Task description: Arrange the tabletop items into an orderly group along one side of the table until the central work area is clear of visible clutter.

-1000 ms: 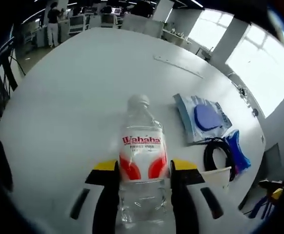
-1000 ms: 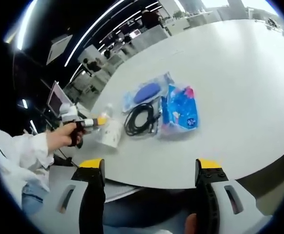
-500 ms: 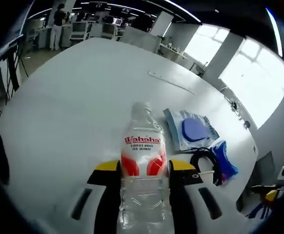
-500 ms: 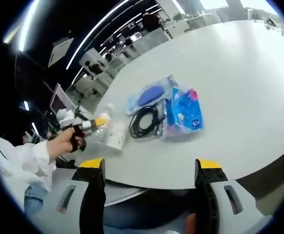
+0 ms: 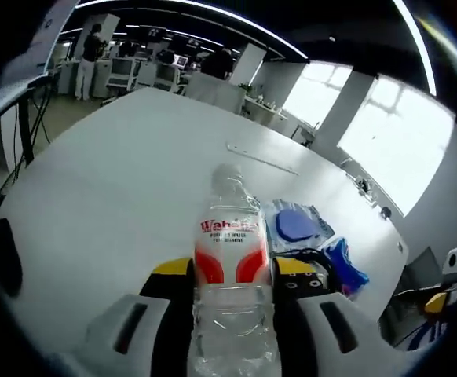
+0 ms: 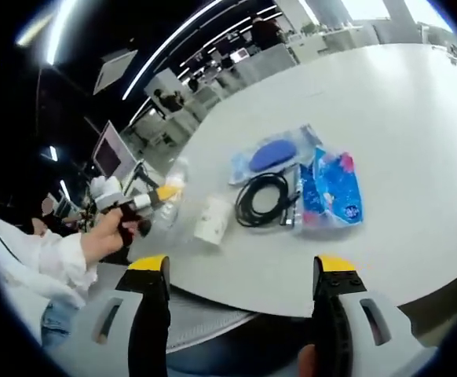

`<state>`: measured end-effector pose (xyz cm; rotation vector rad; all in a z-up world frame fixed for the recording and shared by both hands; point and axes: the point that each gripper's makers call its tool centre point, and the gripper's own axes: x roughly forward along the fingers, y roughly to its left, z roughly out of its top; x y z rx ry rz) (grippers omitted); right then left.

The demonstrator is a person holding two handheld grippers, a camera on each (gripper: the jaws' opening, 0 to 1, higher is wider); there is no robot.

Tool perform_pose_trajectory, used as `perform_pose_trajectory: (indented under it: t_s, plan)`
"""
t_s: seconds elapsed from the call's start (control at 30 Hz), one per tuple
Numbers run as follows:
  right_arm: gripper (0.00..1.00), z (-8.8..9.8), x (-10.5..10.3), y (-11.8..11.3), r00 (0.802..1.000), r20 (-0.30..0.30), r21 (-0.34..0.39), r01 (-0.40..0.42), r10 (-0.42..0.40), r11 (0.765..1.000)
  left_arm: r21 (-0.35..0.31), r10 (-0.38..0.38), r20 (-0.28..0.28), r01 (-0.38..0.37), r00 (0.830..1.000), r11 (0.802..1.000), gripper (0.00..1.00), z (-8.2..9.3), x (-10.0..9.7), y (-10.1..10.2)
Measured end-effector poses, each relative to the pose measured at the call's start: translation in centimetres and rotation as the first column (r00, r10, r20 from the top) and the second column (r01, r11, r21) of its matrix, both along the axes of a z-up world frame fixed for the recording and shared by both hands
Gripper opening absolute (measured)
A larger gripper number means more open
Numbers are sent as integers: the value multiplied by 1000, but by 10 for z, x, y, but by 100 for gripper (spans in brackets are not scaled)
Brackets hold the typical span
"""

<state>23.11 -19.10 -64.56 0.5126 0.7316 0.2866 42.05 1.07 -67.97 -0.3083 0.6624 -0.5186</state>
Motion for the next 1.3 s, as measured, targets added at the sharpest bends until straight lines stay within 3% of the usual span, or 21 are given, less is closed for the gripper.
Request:
perform_pose_trajectory:
  t_s: [0.2,0.37,0.5,0.7,0.83,0.9,1.0,1.1,1.2,1.3]
  plan:
    - [72,17,17,14,999,54,18,-2,1,1000,-21,-36,64,38,997,999,38,17,-8,1]
    - [72,31,26,32,996,92,35,-13,10,999,-84,-53,133,64,990,994,38,34,-14,6]
    - [71,37,40,41,993,117,20,-35,32,999,-86,-83,169,99,982,991,38,44,-20,5]
    - [71,66,69,48,982,187,98,-50,31,994,-90,-100,219,122,971,988,38,59,-29,-1]
    - [72,74,87,53,981,184,117,-90,68,989,-89,-100,248,126,963,988,38,70,-36,-12]
    - [72,82,97,59,975,199,128,-127,100,984,-106,-93,249,122,964,987,38,74,-42,-19]
    - [71,89,110,73,973,197,175,-159,124,972,-79,-109,276,136,955,988,38,78,-48,-31]
    - [72,100,121,97,965,211,270,-213,158,939,-110,-85,281,120,956,987,38,82,-54,-40]
    - [72,94,130,109,962,186,258,-244,200,935,-99,-95,284,127,954,987,38,83,-61,-50]
    - [72,98,141,116,953,208,255,-270,219,929,-84,-100,293,130,951,988,38,86,-67,-53]
